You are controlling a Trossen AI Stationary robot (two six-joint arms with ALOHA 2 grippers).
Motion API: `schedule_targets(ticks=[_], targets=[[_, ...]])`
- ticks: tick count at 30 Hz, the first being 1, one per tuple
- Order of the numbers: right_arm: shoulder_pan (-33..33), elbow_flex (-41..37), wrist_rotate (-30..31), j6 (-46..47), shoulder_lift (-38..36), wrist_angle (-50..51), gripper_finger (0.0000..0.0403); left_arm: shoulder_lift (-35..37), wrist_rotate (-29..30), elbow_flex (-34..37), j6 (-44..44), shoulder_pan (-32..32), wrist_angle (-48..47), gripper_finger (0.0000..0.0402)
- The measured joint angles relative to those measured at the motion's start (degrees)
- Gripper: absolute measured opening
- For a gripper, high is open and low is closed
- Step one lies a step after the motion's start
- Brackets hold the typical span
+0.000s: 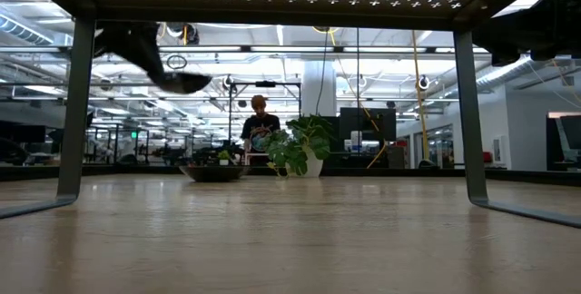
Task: Pick & Place Mini shaped plates
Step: Stack the leaf-shaped plate onto the other leaf-shaped plate on the shelf
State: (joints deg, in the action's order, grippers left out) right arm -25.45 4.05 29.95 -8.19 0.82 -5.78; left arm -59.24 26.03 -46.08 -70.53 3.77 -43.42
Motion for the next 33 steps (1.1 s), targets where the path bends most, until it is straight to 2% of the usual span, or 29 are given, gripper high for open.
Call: schedule_targets(ticks=[6, 15, 28, 33], targets=[[0.01, 0.02, -0.02, -0.01, 0.01, 0.00, 0.0118, -3.76, 3.55, -5.79, 11.29, 4.73, -0.45, 0.0001], [0.01, 0.01, 0.00, -0.02, 0.01, 0.01, 0.0118, -7.95, 7.44, -15.03, 23.11, 13.06, -5.38, 0.0001], [0.00, 0.02, -0.02, 0.00, 0.02, 0.00, 0.0118, -13.33, 5.58, -23.31, 27.63, 20.49, -5.92, 0.0000], [0.00, 0.02, 0.00, 0.00, 0.01, 0.01, 0.0118, -15.93, 5.14, -26.88, 26.99, 21.31, -0.41, 0.0000]])
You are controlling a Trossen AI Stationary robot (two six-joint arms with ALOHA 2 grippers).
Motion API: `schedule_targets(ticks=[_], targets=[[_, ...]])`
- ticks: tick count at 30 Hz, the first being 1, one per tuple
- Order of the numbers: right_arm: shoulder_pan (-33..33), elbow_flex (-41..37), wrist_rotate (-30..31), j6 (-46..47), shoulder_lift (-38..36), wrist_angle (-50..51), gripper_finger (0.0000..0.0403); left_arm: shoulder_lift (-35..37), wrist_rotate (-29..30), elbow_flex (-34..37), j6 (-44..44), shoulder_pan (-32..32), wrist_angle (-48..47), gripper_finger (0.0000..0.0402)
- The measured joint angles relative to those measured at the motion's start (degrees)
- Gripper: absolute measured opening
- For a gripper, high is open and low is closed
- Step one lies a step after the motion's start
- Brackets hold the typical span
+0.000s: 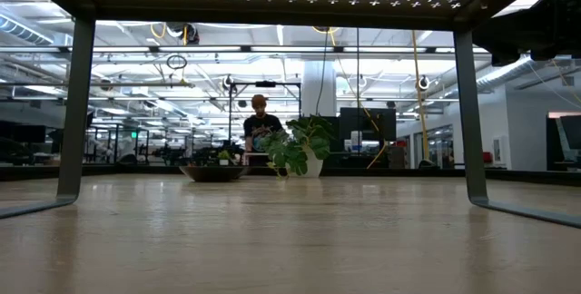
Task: Pick & Place Mini shaped plates
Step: Stack the leaf-shaped plate onto the other leaf-shaped plate on the shelf
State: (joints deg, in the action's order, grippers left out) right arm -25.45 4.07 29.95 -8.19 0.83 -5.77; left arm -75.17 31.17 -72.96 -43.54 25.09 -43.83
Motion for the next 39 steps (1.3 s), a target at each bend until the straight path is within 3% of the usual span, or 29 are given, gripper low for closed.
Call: schedule_targets(ticks=[14, 20, 29, 39], targets=[[0.00, -0.02, -0.02, 0.00, 0.01, -0.01, 0.0118, -8.79, -12.57, -8.23, -0.19, 2.95, 2.86, 0.0000], [0.00, -0.01, 0.00, 0.00, 0.00, -0.01, 0.0118, -8.77, -13.03, -10.03, 0.61, 6.89, 2.45, 0.0000], [0.00, 0.00, 0.00, 0.00, 0.00, -0.01, 0.0118, -9.38, -14.66, -10.11, -7.53, 12.32, -1.31, 0.0000], [0.02, -0.02, 0.00, 0.00, 0.00, -0.01, 0.0118, -13.73, -17.93, -10.04, -5.15, 12.43, -1.78, 0.0000]])
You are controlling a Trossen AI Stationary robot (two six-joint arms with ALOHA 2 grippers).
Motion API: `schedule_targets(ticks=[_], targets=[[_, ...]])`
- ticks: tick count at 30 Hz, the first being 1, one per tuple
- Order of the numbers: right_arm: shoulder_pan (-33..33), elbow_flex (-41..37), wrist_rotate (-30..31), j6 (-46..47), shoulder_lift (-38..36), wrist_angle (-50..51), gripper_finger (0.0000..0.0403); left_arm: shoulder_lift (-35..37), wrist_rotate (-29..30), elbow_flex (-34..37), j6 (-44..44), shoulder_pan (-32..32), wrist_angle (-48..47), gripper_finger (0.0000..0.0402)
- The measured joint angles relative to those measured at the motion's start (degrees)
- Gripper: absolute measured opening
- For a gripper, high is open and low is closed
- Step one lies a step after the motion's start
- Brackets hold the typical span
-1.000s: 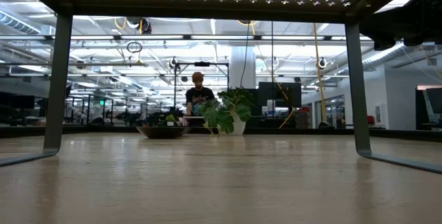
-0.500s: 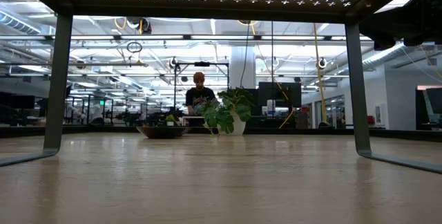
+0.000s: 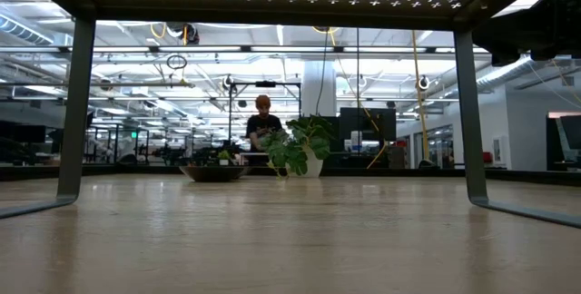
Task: Pick & Place Mini shaped plates
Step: Stack the leaf-shaped plate onto the other leaf-shaped plate on the shelf
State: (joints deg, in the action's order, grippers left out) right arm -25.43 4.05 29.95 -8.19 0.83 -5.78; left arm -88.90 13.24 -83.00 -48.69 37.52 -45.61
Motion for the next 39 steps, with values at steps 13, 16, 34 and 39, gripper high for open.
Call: schedule_targets(ticks=[13, 16, 34, 39], targets=[[0.00, 0.00, -0.02, 0.00, -0.01, 0.00, 0.0118, 0.02, -3.62, -0.04, 5.21, -6.09, 2.80, 0.0001], [-0.01, 0.01, 0.00, -0.01, 0.00, 0.00, 0.0118, 0.02, -4.21, -0.04, 6.75, -7.11, 2.98, 0.0001], [-0.02, 0.01, 0.00, 0.00, -0.01, 0.00, 0.0118, -4.79, -7.85, -0.02, 8.66, -10.85, 1.77, 0.0017], [-0.01, 0.01, 0.00, 0.00, 0.00, 0.00, 0.0118, -4.74, -7.70, -0.02, 5.79, -11.09, 1.00, 0.0040]])
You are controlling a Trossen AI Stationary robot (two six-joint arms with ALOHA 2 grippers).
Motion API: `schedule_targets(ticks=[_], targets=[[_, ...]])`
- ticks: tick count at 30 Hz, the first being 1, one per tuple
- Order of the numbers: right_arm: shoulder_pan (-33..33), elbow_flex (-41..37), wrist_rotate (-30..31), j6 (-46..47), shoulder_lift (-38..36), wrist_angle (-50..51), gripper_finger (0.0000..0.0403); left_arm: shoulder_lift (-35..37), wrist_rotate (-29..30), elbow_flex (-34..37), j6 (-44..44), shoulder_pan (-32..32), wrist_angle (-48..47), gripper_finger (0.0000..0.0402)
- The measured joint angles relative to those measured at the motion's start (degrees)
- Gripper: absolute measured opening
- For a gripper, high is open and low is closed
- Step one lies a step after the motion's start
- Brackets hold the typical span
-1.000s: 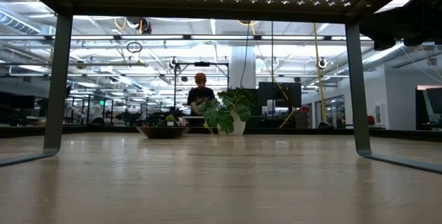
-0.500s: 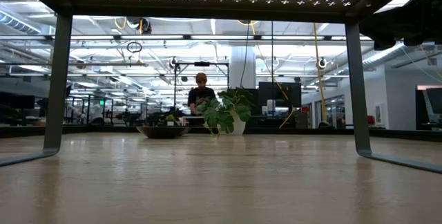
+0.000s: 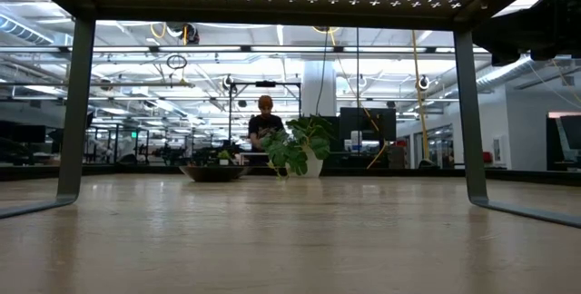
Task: Pick & Place Mini shaped plates
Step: Stack the leaf-shaped plate onto the other leaf-shaped plate on the shelf
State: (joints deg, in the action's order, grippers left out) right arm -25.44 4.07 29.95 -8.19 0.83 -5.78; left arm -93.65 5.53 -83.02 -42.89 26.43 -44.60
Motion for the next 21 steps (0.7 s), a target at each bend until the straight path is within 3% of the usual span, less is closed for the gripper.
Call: schedule_targets(ticks=[14, 21], targets=[[-0.01, 0.00, 0.00, -0.01, -0.01, 0.00, 0.0118, 0.00, -0.80, 0.00, -6.79, -0.01, -0.21, 0.0201], [0.00, 0.00, 0.00, 0.00, 0.00, 0.00, 0.0118, 0.02, -0.58, 0.00, -7.24, 1.44, 0.61, 0.0253]])
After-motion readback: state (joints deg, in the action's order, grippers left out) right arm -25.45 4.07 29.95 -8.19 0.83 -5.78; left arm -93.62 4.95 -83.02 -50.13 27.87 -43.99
